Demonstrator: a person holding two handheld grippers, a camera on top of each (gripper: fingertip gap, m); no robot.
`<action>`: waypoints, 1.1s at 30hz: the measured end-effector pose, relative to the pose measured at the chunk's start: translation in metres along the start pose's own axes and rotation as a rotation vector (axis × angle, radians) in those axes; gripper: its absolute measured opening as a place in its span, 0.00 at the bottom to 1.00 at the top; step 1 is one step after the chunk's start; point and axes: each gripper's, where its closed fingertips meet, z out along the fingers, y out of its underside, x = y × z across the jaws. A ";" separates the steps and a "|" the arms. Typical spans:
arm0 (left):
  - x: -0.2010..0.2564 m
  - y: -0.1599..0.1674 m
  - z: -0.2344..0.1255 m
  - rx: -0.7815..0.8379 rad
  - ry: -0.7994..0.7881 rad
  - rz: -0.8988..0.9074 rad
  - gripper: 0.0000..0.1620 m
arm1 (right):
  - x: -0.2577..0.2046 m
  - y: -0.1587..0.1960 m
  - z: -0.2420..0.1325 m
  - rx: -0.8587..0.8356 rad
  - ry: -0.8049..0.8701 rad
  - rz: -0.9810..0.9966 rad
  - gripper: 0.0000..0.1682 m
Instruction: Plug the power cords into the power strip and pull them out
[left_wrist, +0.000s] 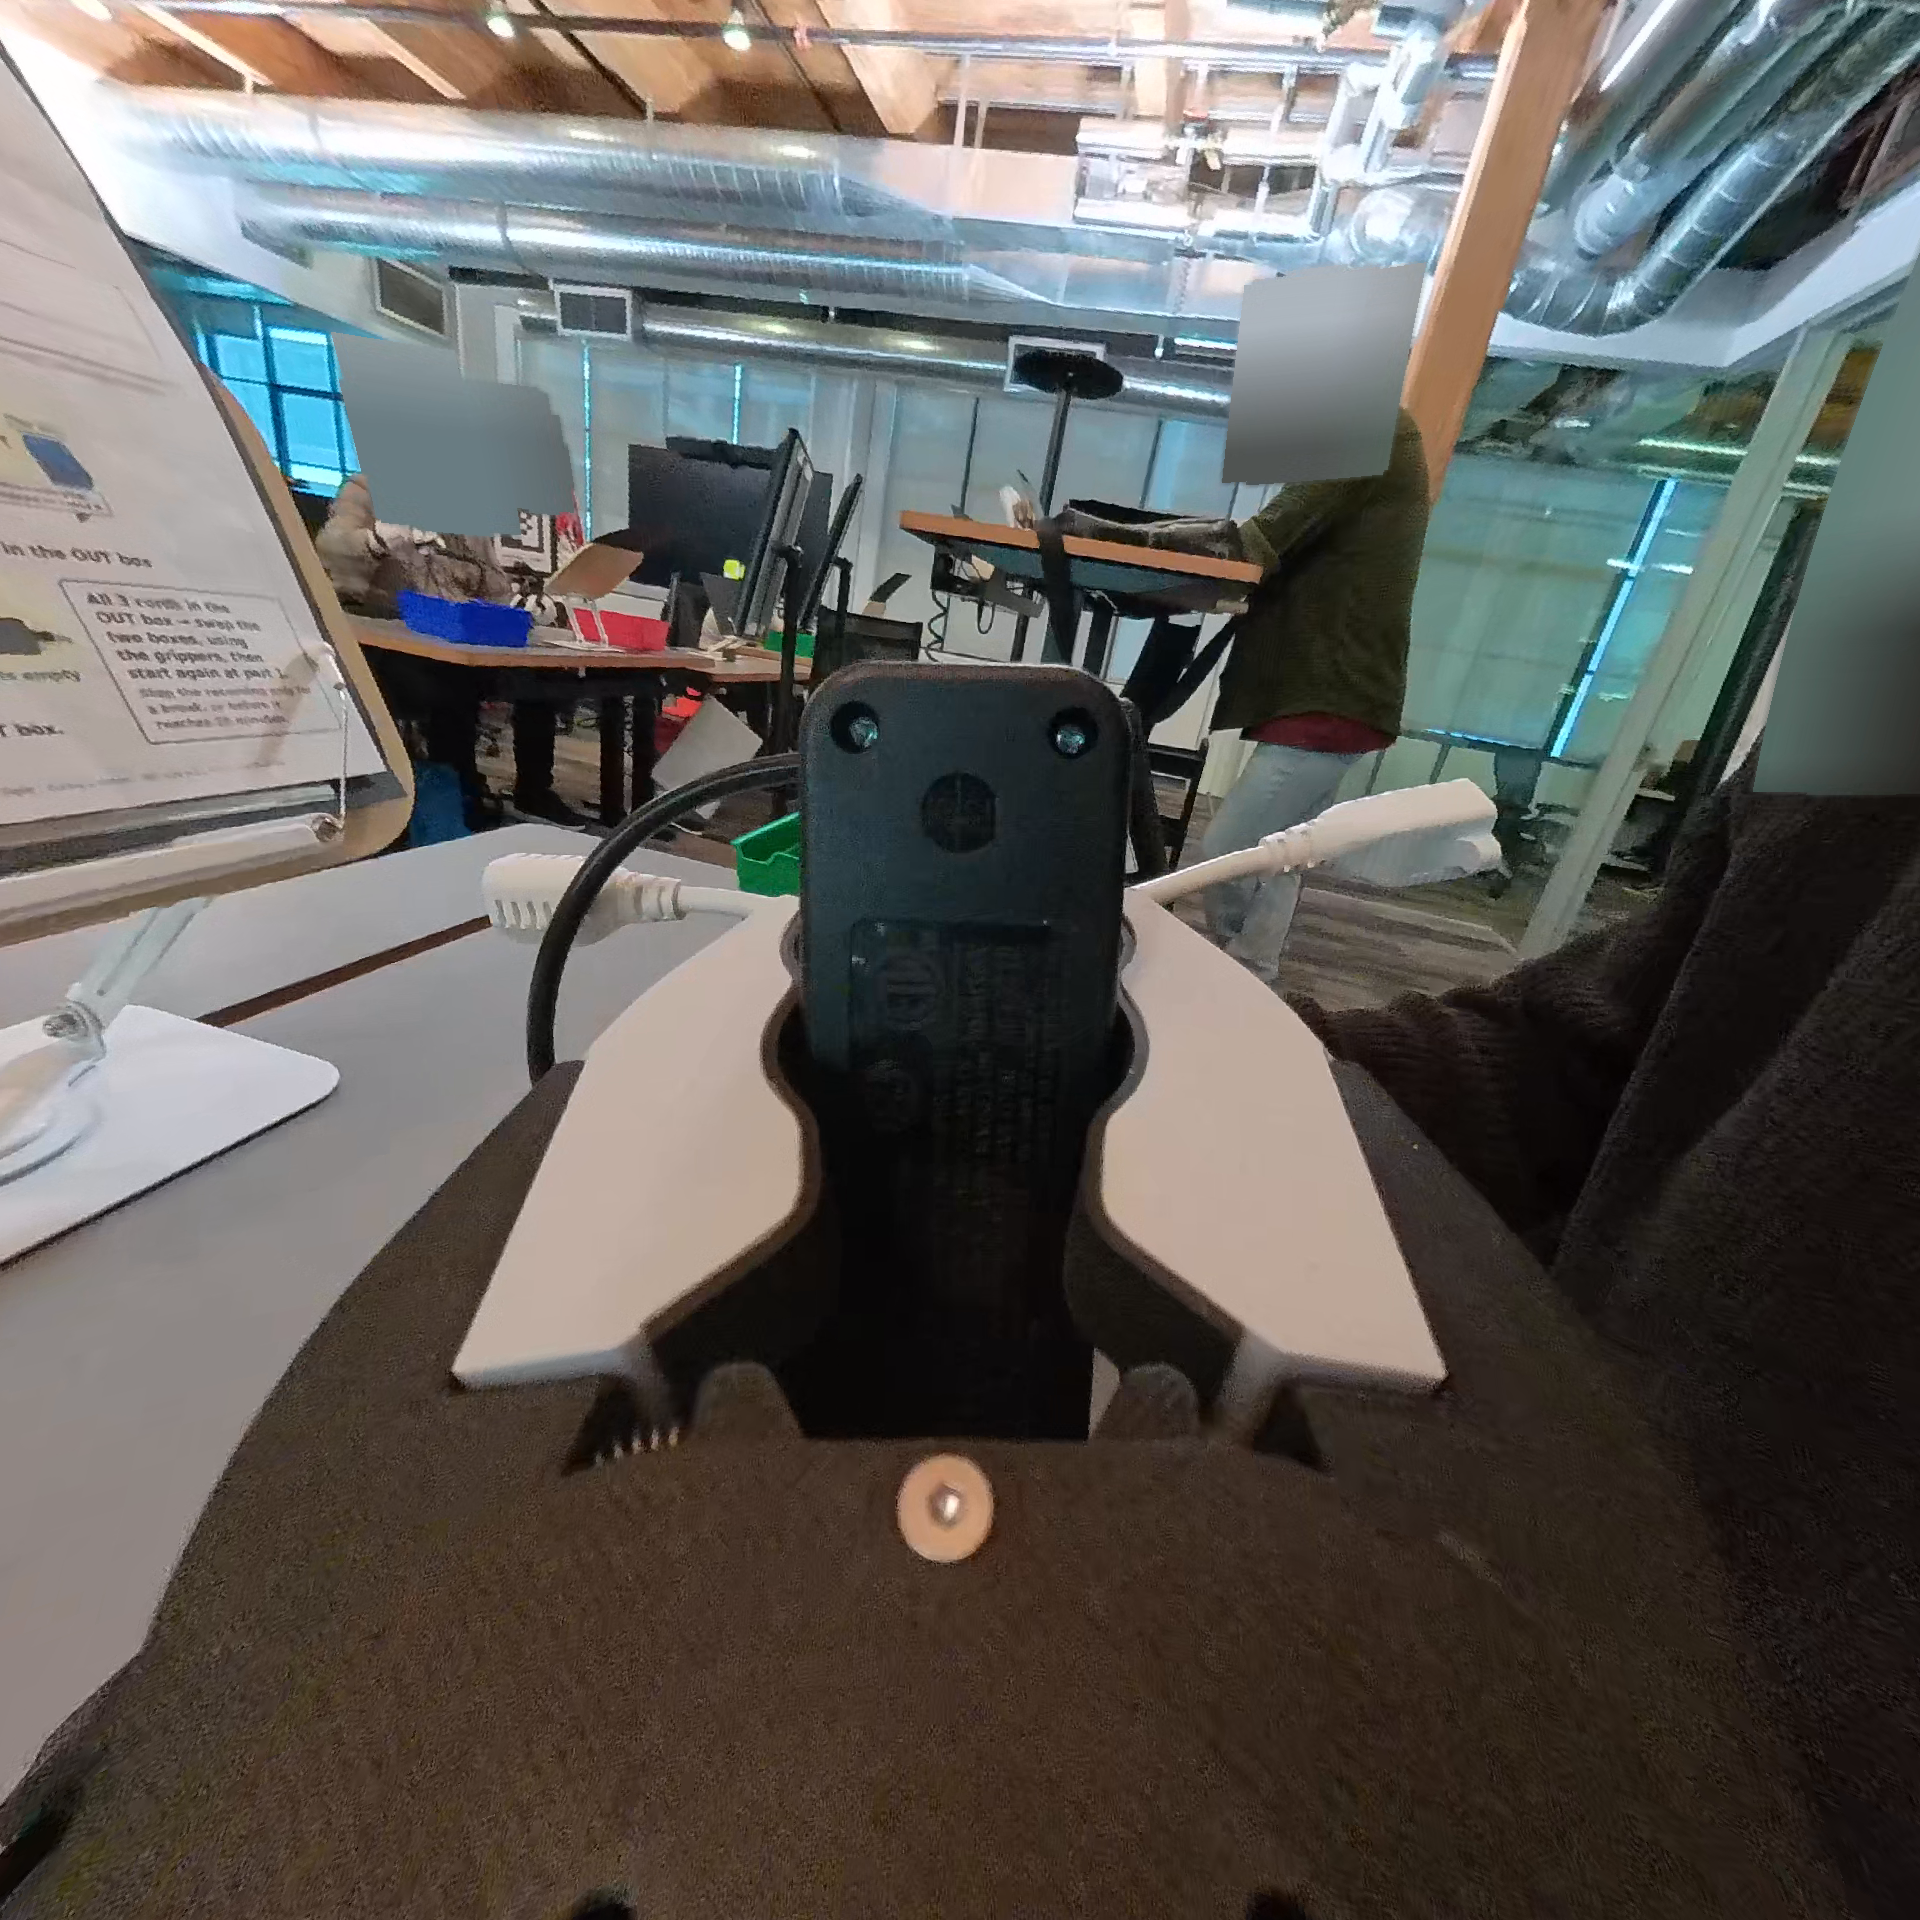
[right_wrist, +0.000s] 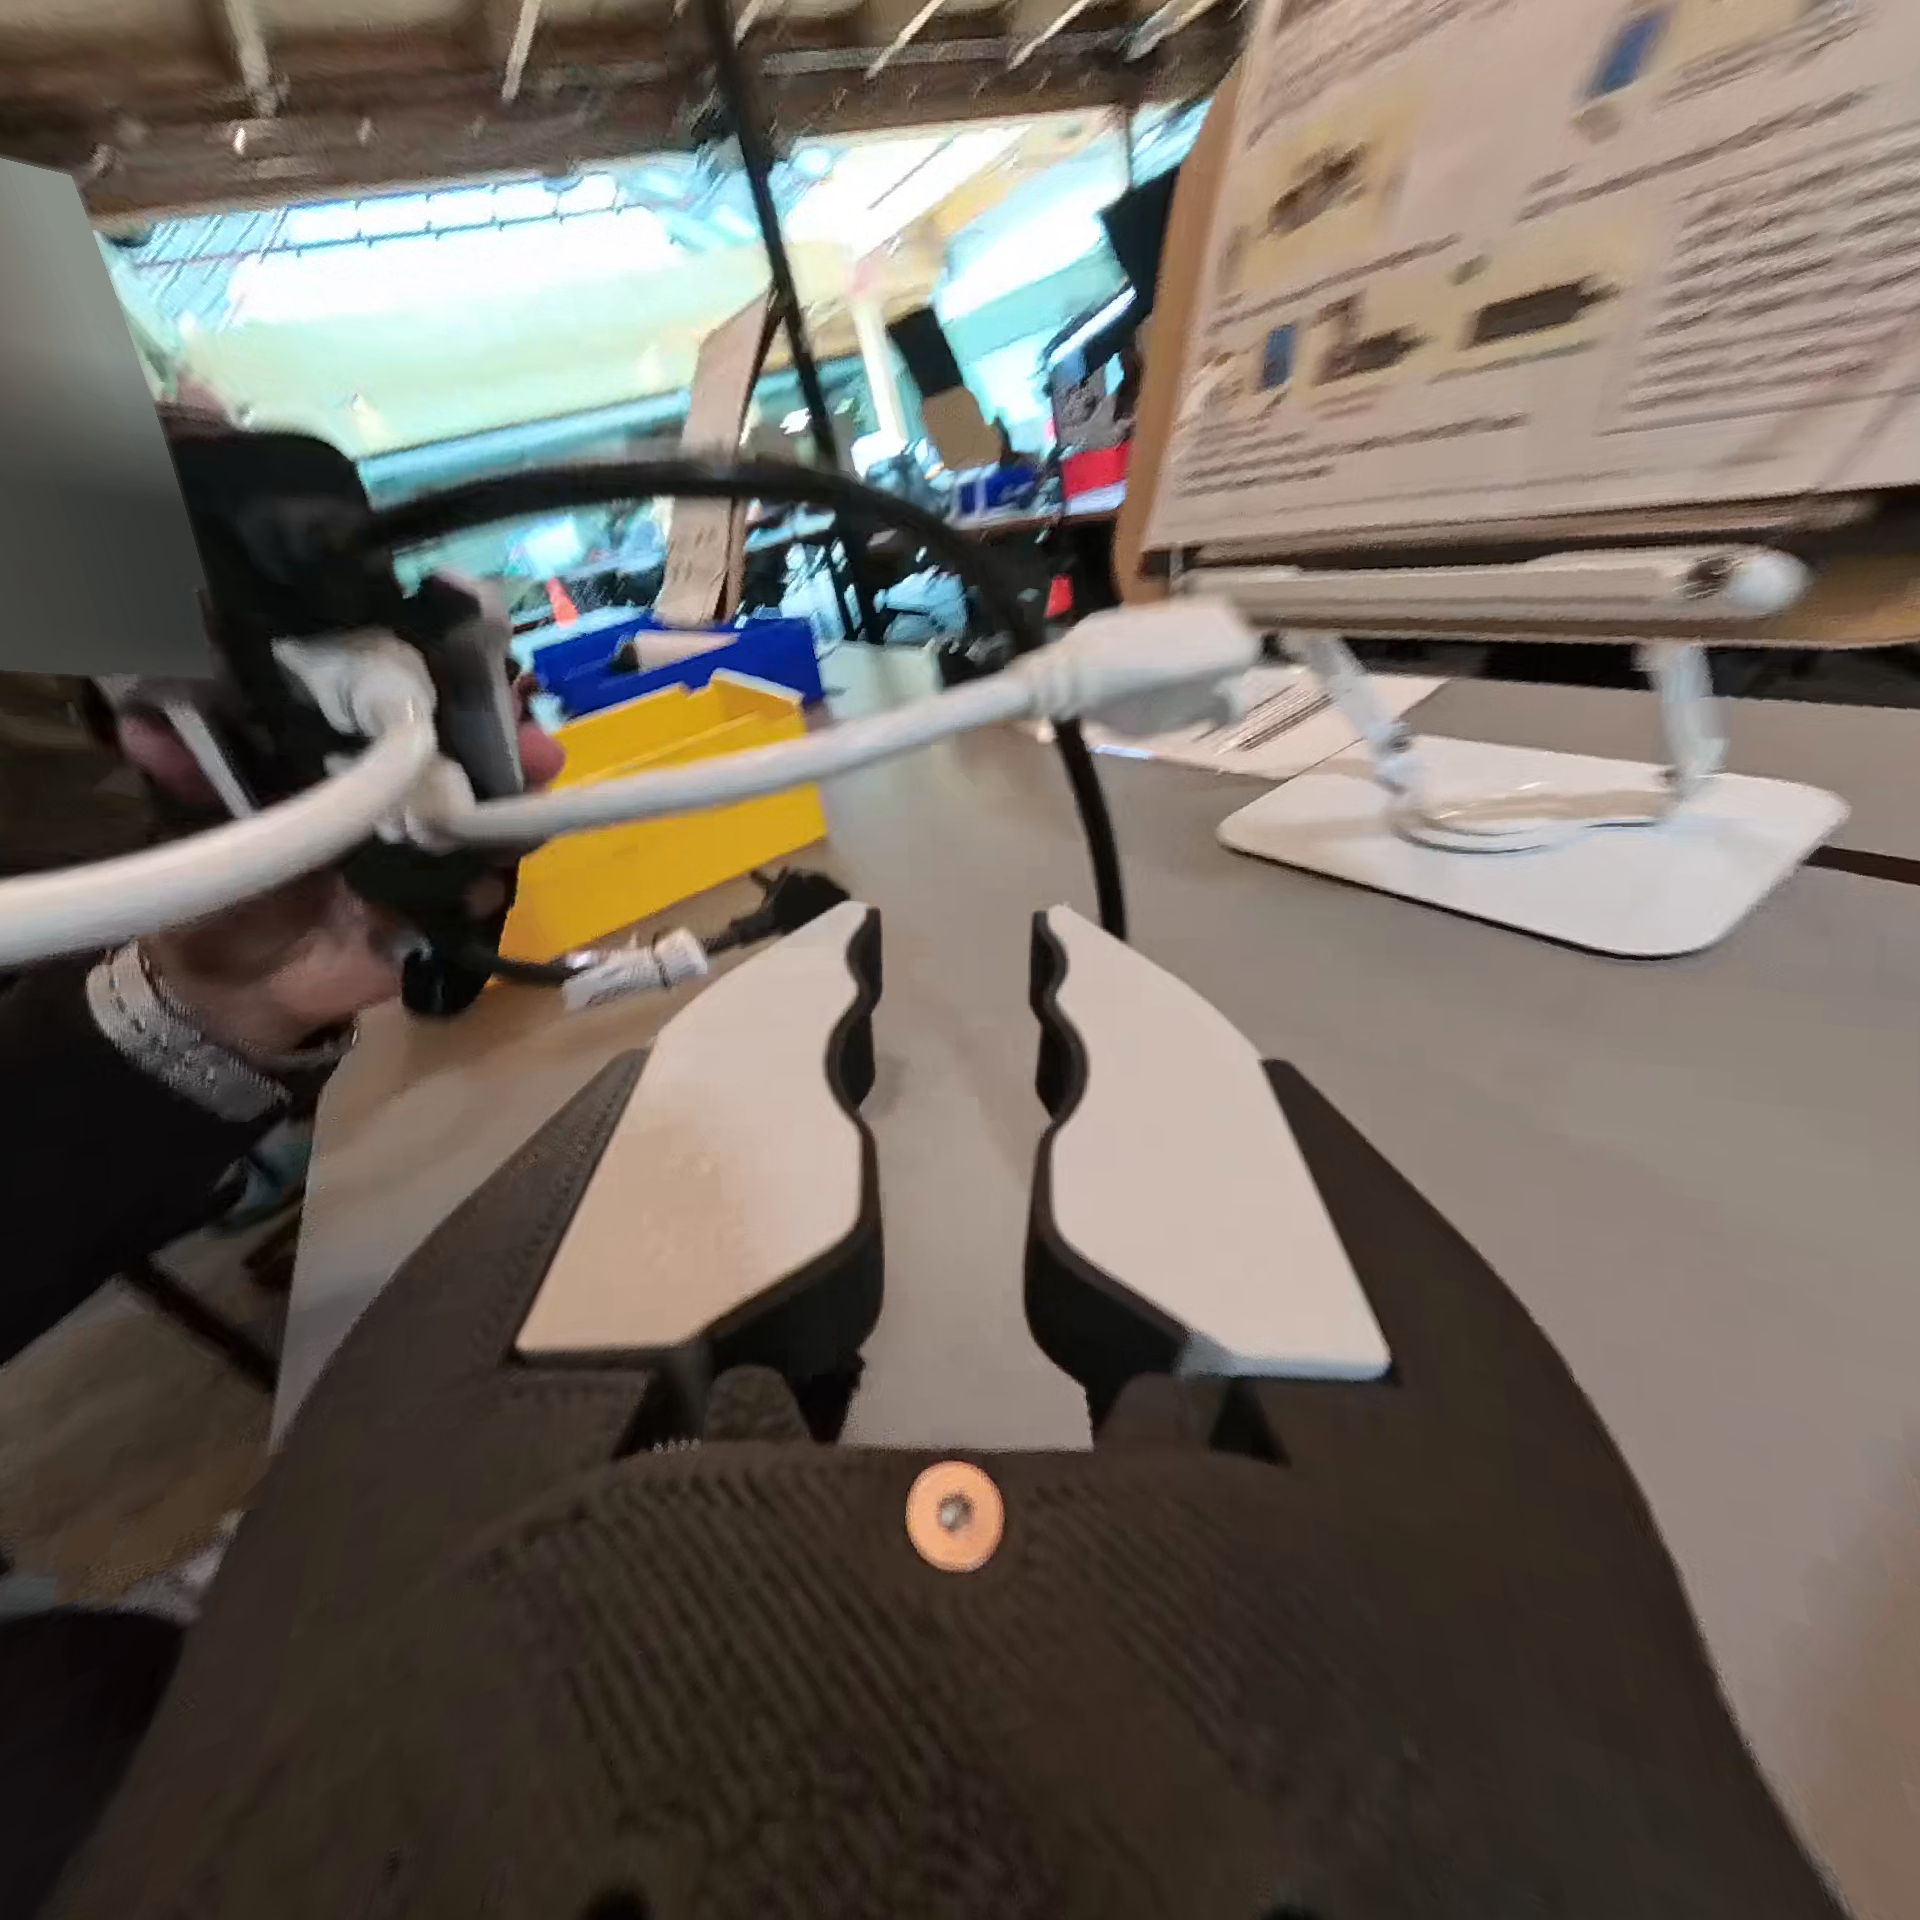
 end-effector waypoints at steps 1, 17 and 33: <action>0.002 0.004 0.001 -0.008 0.010 -0.016 0.32 | 0.002 -0.007 -0.009 0.039 0.019 -0.005 0.16; 0.033 0.082 0.005 -0.343 0.227 -0.035 0.33 | -0.103 0.009 -0.012 -0.239 -0.183 -0.821 0.23; 0.040 0.107 0.015 -0.441 0.238 -0.034 0.32 | -0.119 0.057 0.004 -0.410 -0.225 -0.663 0.15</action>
